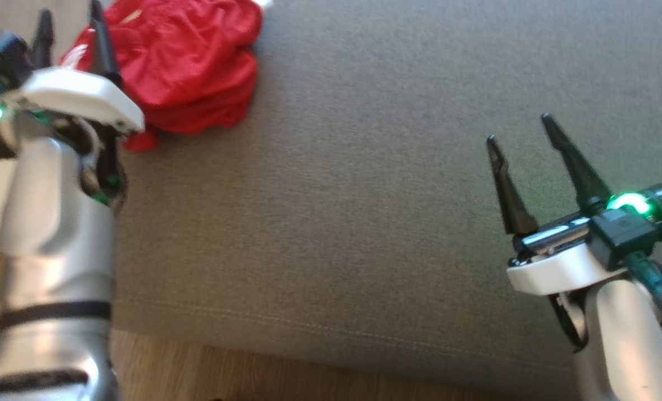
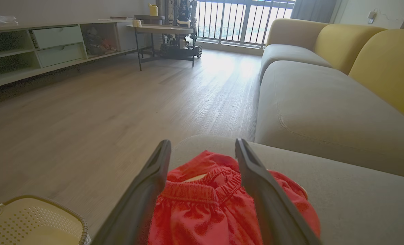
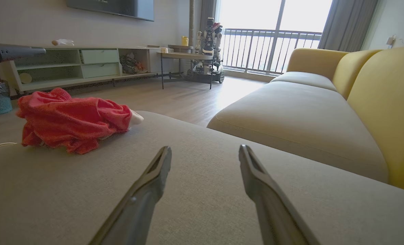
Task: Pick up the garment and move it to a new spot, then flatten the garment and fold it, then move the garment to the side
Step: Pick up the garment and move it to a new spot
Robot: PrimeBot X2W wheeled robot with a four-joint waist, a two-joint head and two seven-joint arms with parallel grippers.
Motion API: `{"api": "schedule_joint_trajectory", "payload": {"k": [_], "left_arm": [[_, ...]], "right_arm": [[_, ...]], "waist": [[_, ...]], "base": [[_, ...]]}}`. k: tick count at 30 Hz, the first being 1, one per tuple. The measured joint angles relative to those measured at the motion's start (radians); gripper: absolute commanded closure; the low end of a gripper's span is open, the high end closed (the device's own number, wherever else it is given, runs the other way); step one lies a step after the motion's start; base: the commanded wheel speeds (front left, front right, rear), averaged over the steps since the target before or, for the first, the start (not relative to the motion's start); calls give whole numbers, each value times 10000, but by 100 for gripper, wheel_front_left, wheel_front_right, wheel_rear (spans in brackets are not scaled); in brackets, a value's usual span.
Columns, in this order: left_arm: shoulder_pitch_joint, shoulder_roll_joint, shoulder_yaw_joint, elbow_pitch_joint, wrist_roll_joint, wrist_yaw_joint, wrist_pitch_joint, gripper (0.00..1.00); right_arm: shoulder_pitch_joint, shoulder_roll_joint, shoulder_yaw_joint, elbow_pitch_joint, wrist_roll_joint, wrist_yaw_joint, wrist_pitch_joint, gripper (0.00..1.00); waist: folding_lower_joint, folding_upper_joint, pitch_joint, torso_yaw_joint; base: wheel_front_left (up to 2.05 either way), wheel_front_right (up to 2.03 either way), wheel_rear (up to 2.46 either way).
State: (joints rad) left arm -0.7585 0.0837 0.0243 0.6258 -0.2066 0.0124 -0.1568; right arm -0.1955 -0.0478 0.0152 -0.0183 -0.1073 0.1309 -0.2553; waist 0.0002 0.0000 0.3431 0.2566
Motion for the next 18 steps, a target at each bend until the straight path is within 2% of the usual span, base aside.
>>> {"api": "schedule_joint_trajectory", "payload": {"k": [5, 14, 18], "left_arm": [[-1217, 587, 92, 1632, -71, -284, 865, 0], [-2448, 740, -196, 3609, -2, -282, 2194, 0], [-2592, 802, -407, 4088, 188, -82, 2594, 0]], "right_arm": [[-319, -40, -240, -176, 0, 0, -2, 0], [-712, -50, -389, -313, 0, 0, -2, 0], [-832, -50, -393, -316, 0, 0, -2, 0]], "waist": [[-1, 0, 540, -405], [-1, 0, 1346, -772], [-1, 0, 1431, -838]], "base": [[0, 0, 0], [0, 0, 0], [0, 0, 0]]}}
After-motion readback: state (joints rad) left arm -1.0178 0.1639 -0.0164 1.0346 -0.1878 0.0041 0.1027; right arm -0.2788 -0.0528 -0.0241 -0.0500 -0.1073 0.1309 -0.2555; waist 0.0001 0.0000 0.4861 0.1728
